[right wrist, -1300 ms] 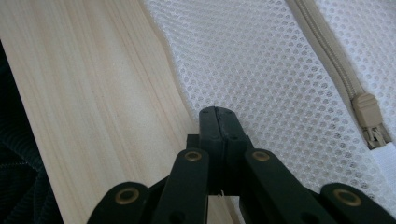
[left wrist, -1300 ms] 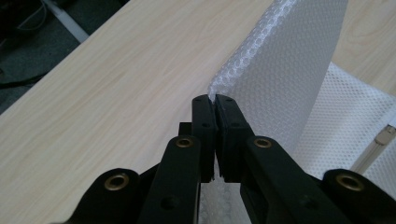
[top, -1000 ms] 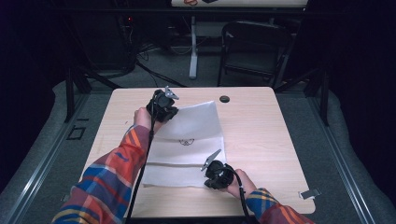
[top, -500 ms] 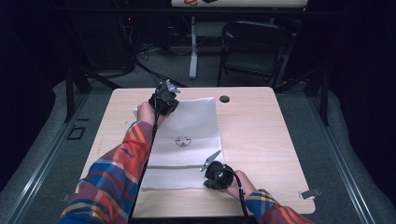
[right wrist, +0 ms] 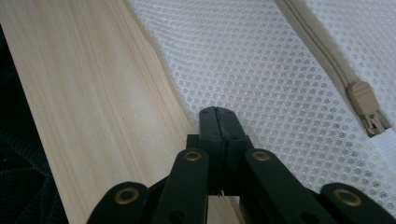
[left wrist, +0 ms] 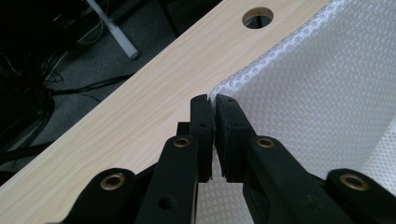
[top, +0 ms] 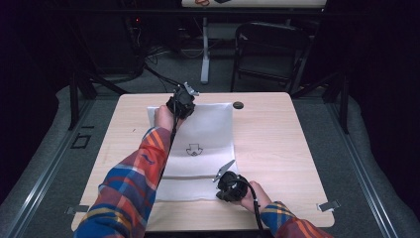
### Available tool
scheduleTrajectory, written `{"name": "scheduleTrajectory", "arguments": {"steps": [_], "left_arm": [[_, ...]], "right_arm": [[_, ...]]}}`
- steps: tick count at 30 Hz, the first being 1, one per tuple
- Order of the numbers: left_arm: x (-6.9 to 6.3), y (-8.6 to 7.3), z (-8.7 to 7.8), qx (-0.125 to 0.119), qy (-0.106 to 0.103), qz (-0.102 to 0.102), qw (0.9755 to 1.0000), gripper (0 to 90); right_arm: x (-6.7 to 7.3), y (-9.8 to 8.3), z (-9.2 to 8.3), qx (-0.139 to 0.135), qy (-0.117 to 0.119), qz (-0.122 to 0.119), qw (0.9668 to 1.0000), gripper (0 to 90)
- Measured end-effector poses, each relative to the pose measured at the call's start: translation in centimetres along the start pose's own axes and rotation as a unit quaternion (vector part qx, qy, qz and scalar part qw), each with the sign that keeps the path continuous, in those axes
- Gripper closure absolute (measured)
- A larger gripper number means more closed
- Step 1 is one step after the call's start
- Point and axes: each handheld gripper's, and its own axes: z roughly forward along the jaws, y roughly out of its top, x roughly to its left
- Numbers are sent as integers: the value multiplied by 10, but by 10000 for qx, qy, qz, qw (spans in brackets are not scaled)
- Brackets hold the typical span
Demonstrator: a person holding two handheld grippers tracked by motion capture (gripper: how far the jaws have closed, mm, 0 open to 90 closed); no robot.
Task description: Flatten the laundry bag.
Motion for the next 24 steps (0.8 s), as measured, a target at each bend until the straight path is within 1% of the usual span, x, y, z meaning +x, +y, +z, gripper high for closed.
{"name": "scheduleTrajectory", "arguments": {"steps": [1, 3, 4, 5, 6, 8, 9, 10, 11, 12, 13, 14, 15, 16, 17, 18, 19, 20, 21, 22, 23, 24], "left_arm": [[1, 1, 0, -10, 30, -35, 10000, 804], [4, 1, 1, -46, -30, -186, 9998, 657], [5, 2, 1, -57, -53, -209, 9998, 601], [5, 2, 1, -68, 0, -227, 9997, 541], [6, 2, 1, -96, -24, -257, 9996, 479], [5, 3, 0, -85, 21, -308, 9995, 356], [6, 2, -1, -96, -38, -345, 9994, 314], [6, 1, -1, -102, -111, -415, 9990, 291], [7, 0, -2, -93, -161, -445, 9988, 271], [7, -1, -2, -84, -248, -519, 9983, 252], [7, -2, -3, -75, -327, -491, 9982, 234], [6, -4, -4, -95, -363, -486, 9981, 210], [5, -6, -4, -99, -474, -489, 9976, 200], [4, -9, -5, -86, -550, -473, 9973, 185], [3, -11, -6, -61, -561, -436, 9975, 172], [2, -14, -6, -27, -616, -420, 9972, 164], [1, -16, -7, 12, -692, -417, 9967, 158], [0, -19, -8, 5, -725, -425, 9965, 154], [0, -21, -9, 30, -774, -437, 9960, 153], [-1, -24, -10, 26, -848, -458, 9953, 148], [-1, -27, -12, 43, -909, -464, 9948, 147], [-3, -30, -12, 64, -958, -469, 9943, 145]], "right_arm": [[0, 0, 0, -6, 5, 8, 10000, 900], [-1, 0, 0, 15, 28, -18, 10000, 900], [0, 0, 0, -17, 13, 10, 10000, 900], [0, 0, 0, -34, 53, 26, 10000, 900], [-1, 0, 0, -36, 71, 31, 10000, 900], [-2, -1, 0, -33, 110, 45, 9999, 900], [-2, -1, 0, -28, 101, 46, 9999, 900], [-3, -1, 0, -36, 119, 56, 9999, 893], [-3, -1, 0, -56, 153, 70, 9998, 868], [-4, -2, 0, -80, 185, 86, 9998, 811], [-2, -2, 0, -133, 249, 124, 9995, 779], [1, -2, 1, -207, 215, 111, 9995, 735], [4, -1, 0, -218, 154, 40, 9996, 668], [5, 2, -4, -116, -5, -101, 9999, 624], [6, 3, -7, -188, -48, -112, 9997, 598], [6, 3, -8, -427, -67, -39, 9991, 531], [5, 4, -12, -479, -116, 8, 9988, 461], [2, 5, -17, -431, -183, 0, 9989, 425], [1, 3, -19, -646, -105, 211, 9976, 375], [-2, 3, -23, -631, -152, 277, 9975, 298], [-6, 3, -27, -500, -162, 336, 9981, 246], [-9, 1, -29, -519, -137, 460, 9975, 215]]}}
